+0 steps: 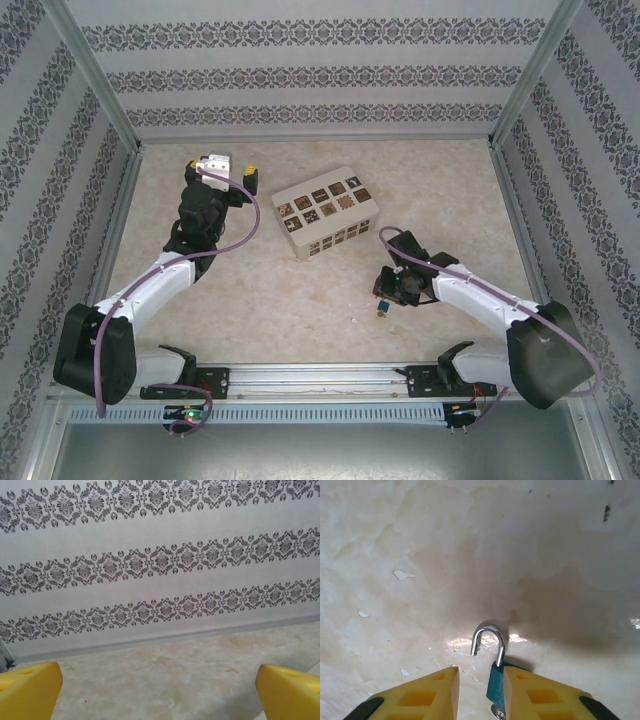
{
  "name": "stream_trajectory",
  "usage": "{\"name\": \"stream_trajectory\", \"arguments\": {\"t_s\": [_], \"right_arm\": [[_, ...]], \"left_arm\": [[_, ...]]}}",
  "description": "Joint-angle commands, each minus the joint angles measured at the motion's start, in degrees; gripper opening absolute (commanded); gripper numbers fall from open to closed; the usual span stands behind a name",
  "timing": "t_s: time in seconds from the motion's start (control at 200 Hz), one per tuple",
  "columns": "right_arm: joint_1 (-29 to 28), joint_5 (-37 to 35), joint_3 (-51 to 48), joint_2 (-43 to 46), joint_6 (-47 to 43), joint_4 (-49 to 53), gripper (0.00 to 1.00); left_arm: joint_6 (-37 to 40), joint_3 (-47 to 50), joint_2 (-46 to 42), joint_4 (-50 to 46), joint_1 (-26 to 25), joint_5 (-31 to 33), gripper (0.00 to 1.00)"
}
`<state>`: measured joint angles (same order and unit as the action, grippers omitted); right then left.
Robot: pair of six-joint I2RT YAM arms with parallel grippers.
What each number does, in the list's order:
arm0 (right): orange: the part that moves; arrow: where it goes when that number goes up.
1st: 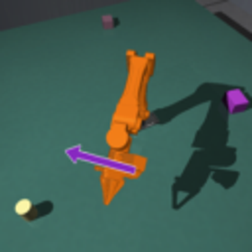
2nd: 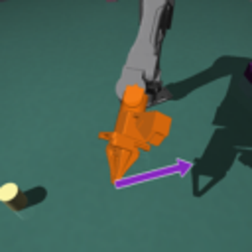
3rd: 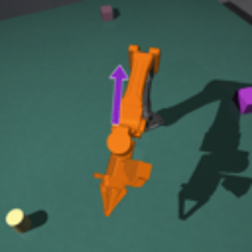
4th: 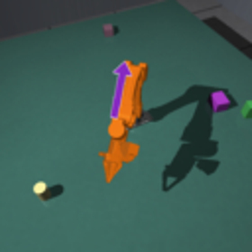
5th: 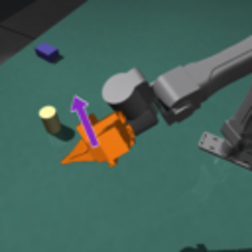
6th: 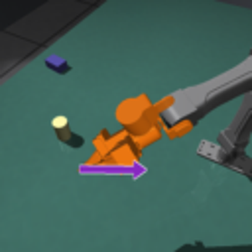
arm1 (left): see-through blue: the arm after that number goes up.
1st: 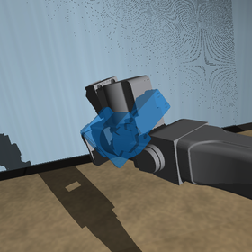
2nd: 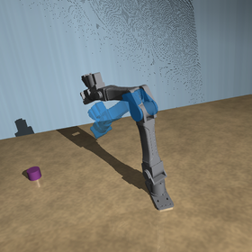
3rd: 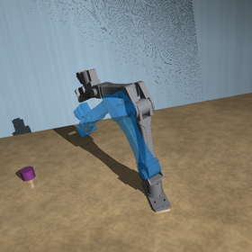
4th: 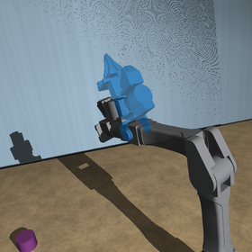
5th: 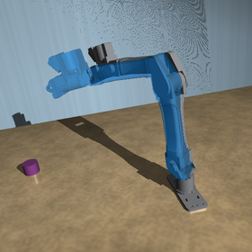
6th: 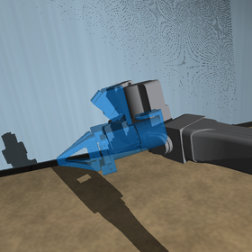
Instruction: Unlock the padlock with the key
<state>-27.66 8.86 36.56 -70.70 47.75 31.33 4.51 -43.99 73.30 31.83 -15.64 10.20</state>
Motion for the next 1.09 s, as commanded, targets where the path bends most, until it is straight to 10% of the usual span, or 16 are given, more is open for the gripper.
{"name": "stream_trajectory", "arguments": {"t_s": [0.0,0.705,1.089], "right_arm": [[1.17,-2.25,2.02,3.2,-1.42,2.73,0.31],[15.82,-8.64,6.79,20.82,-18.52,4.73,0.35],[21.32,-11.81,3.67,20.54,-32.98,-5.91,0.58]], "left_arm": [[-0.42,0.31,0.27,2.85,0.96,0.45,0.99],[-7.49,1.46,-3.82,-5.85,2.48,8.22,0.99],[-9.79,6.56,-11.95,-16.19,3.53,14.42,0.99]]}}
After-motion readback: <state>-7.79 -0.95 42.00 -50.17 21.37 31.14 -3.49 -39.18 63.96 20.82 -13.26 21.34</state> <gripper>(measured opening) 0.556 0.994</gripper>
